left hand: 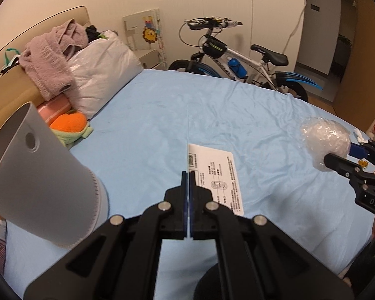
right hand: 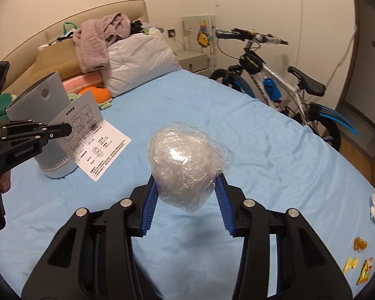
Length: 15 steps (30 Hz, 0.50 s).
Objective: Collect trash
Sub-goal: 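Carry the leaflet and plastic wrap to the grey bin and release both inside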
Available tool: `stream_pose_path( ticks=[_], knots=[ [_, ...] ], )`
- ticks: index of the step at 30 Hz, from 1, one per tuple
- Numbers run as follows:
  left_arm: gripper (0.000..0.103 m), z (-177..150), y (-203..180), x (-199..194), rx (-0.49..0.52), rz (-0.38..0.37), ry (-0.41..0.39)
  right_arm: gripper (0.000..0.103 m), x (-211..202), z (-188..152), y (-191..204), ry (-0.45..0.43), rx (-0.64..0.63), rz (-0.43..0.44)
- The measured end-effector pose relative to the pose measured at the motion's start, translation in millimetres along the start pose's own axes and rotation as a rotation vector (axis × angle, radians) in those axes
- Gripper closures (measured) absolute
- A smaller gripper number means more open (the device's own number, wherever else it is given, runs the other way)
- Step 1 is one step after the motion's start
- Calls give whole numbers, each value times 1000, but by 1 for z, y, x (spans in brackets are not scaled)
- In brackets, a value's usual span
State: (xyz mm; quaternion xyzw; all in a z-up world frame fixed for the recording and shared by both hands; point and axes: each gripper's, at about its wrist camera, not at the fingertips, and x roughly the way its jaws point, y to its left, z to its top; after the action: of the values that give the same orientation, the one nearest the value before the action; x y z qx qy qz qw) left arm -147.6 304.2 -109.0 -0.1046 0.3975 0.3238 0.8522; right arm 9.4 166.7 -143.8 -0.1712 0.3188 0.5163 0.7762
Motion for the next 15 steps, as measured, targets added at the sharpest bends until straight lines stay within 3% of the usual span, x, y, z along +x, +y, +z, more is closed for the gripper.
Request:
stream_pose_path(
  ticks=[15],
  knots=[
    [102,-18,125,-78,-148,184,-33,61,16,82,147,-47,-217,262]
  ],
)
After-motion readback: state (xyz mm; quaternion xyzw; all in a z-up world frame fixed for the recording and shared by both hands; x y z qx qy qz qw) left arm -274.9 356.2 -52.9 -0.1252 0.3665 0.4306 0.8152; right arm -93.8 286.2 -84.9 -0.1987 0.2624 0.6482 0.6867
